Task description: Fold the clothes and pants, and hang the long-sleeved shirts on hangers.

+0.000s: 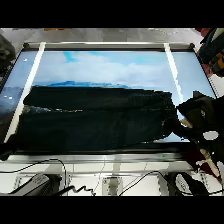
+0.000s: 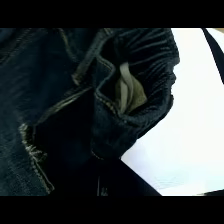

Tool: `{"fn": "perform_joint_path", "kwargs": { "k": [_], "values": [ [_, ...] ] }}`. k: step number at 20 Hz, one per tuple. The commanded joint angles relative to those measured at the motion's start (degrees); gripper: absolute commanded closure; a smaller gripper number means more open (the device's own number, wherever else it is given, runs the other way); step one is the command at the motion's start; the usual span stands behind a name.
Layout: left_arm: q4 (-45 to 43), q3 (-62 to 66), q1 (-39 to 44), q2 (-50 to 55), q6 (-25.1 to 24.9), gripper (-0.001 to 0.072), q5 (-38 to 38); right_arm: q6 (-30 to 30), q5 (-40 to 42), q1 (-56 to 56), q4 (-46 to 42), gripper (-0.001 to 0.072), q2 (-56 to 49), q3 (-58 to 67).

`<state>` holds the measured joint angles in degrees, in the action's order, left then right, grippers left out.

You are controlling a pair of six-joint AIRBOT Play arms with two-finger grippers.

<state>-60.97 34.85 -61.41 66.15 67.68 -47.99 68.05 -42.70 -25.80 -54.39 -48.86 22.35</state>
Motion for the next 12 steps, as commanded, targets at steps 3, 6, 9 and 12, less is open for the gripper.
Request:
{"fn": "perform_joint_path", "kwargs": {
  "k": [3,6,9,12],
  "values": [
    [17.1,4.0,0.0,-6.1,-10.8,0.0678,-0.3,3.2,-4.9,0.0,-5.4,0.0687,6.3,4.9],
    [16.8,4.4,-0.2,-11.3,-10.8,0.0678,0.1,8.5,-9.3,0.0,-9.5,0.0687,11.9,5.9],
    [16.5,4.5,-0.1,-14.8,-10.7,0.0678,0.9,13.2,-14.8,0.0,-16.5,0.0687,19.4,6.0],
    [16.5,4.5,0.6,-15.3,-10.7,0.0678,0.7,16.0,-21.2,0.0,-22.8,0.0687,26.8,7.4]
  ]
}}
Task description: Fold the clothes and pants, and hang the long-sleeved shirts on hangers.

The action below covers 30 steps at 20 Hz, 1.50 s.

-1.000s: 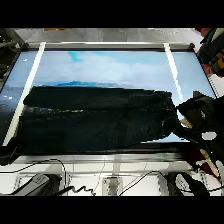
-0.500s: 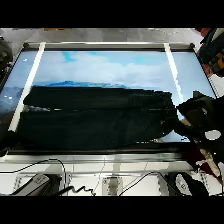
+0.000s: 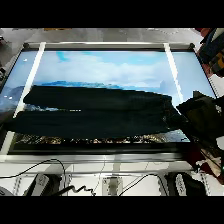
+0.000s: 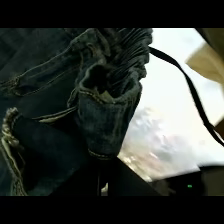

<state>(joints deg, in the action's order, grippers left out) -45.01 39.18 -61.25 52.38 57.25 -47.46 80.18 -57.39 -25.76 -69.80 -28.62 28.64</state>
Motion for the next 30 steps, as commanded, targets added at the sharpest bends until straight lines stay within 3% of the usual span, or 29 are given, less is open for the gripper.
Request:
{"fn": "perform_joint_path", "kwargs": {
  "k": [1,6,10,14,18,22,26,30],
  "values": [
    [0.5,0.1,0.9,-1.5,-0.3,0.0678,0.1,4.0,-8.1,0.0,-9.1,0.0687,8.7,1.9],
    [0.5,2.1,8.9,-0.2,-0.2,0.0682,5.2,4.9,-4.1,0.0,-9.3,0.0687,9.7,3.6],
    [0.5,9.9,21.7,8.0,4.5,0.0682,12.6,9.5,7.9,0.0,-6.9,0.0687,-1.2,3.7],
    [0.5,17.8,32.6,22.3,7.7,0.0682,19.6,10.3,21.2,0.0,2.2,0.0687,-16.1,4.2],
    [0.6,23.7,36.2,32.9,13.3,0.0681,23.1,10.3,25.9,0.7,5.6,0.0687,-29.8,10.9],
    [0.8,28.1,39.5,37.2,13.3,0.068,27.6,10.6,35.0,6.6,5.6,0.0686,-40.0,17.6],
    [0.8,28.3,41.6,37.3,13.3,0.0679,37.8,18.0,44.5,9.1,5.8,0.0686,-46.2,21.5],
    [0.7,28.3,42.0,37.3,13.3,0.0679,37.9,19.4,48.6,9.1,6.2,0.0686,-48.9,22.8]
  ]
}}
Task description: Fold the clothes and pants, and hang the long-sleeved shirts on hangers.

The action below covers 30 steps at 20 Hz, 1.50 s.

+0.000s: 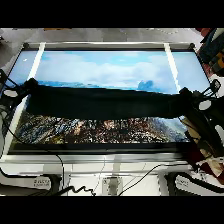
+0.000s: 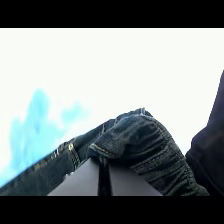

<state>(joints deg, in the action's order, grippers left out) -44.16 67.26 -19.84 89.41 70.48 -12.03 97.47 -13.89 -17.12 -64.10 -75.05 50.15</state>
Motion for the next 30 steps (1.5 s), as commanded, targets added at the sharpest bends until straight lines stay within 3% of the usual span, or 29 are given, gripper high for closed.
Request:
{"fn": "perform_joint_path", "kwargs": {
  "k": [1,10,16,17,18,19,20,21,22,23,28,29,30],
  "values": [
    [-0.1,0.3,0.6,0.2,0.1,0.0679,2.4,2.1,5.7,0.5,0.5,0.0685,-2.6,1.4],
    [-0.1,0.3,0.6,0.3,0.1,0.0678,3.5,2.1,10.9,2.5,1.7,0.0685,-2.9,1.4],
    [2.7,0.3,1.2,0.3,1.8,0.0678,6.3,2.1,9.0,3.8,1.4,0.0685,-7.6,6.3],
    [2.7,0.3,1.3,0.3,1.8,0.0677,6.8,2.1,9.0,3.8,1.3,0.0641,-8.5,7.0],
    [2.7,0.3,1.3,0.3,1.8,0.0666,6.9,2.1,8.9,3.8,1.3,0.0513,-9.3,7.6],
    [2.7,0.3,1.3,0.3,1.8,0.0588,6.8,2.1,8.8,3.8,1.2,0.0375,-9.8,8.1],
    [2.7,0.3,1.3,0.2,1.8,0.033,6.3,2.1,8.1,3.8,1.1,0.0298,-9.9,8.4],
    [2.7,0.3,1.3,0.2,1.8,0.0057,5.5,1.9,5.9,3.8,0.7,0.0294,-9.9,8.9],
    [2.7,0.3,1.3,0.2,1.8,-0.0004,4.7,1.6,3.7,3.8,-0.2,0.0253,-9.9,9.4],
    [2.7,0.3,1.2,-0.1,1.8,-0.0004,3.4,0.7,1.4,3.8,-1.3,0.022,-9.9,9.8],
    [2.2,0.2,-2.8,-3.8,1.5,0.0001,-9.7,-6.2,-8.9,2.8,-4.7,0.0225,-9.2,11.0],
    [2.0,0.2,-4.7,-4.7,1.6,0.0044,-14.8,-6.2,-9.7,2.7,-4.9,0.0225,-9.1,11.0],
    [0.9,0.1,-6.9,-5.4,1.6,0.0176,-19.4,-6.2,-10.6,2.5,-5.0,0.0226,-9.1,11.0]
  ]
}}
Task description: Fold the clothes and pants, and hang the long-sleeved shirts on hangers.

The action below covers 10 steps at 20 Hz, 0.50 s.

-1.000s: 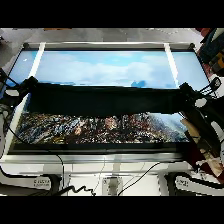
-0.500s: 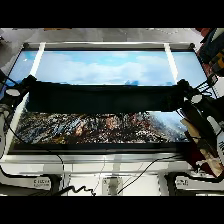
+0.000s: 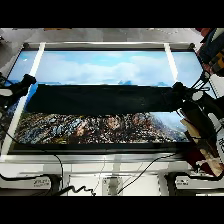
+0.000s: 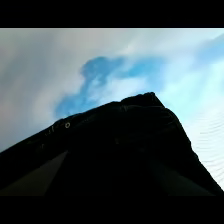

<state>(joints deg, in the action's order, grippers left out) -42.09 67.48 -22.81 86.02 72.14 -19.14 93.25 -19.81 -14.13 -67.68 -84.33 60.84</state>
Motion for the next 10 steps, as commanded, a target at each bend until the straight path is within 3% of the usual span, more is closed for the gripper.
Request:
{"fn": "perform_joint_path", "kwargs": {
  "k": [1,4,6,7,8,10],
  "values": [
    [-1.6,-0.5,-6.1,-2.7,-0.1,0.0221,-15.8,-2.0,-5.3,-0.5,-1.4,0.0225,0.2,0.3],
    [-1.9,-6.3,-11.2,-6.3,-0.1,0.0222,-21.5,-7.5,-9.6,-0.5,-1.4,0.0225,0.2,0.3],
    [-2.0,-13.2,-12.4,-8.0,-0.1,0.0221,-20.4,-10.6,-13.4,-0.5,-1.4,0.0224,0.1,0.3],
    [-2.0,-15.7,-12.4,-7.6,-0.1,0.0179,-19.1,-11.0,-13.9,-0.5,-1.4,0.0224,0.1,0.3],
    [-1.9,-16.9,-12.4,-6.6,0.0,-0.0013,-18.9,-11.0,-13.7,-0.5,-1.3,0.0224,0.1,0.3],
    [1.0,-17.0,-12.1,-3.4,-0.1,-0.001,-18.0,-11.0,-13.6,-0.5,-1.3,0.0224,0.1,0.3]
  ]
}}
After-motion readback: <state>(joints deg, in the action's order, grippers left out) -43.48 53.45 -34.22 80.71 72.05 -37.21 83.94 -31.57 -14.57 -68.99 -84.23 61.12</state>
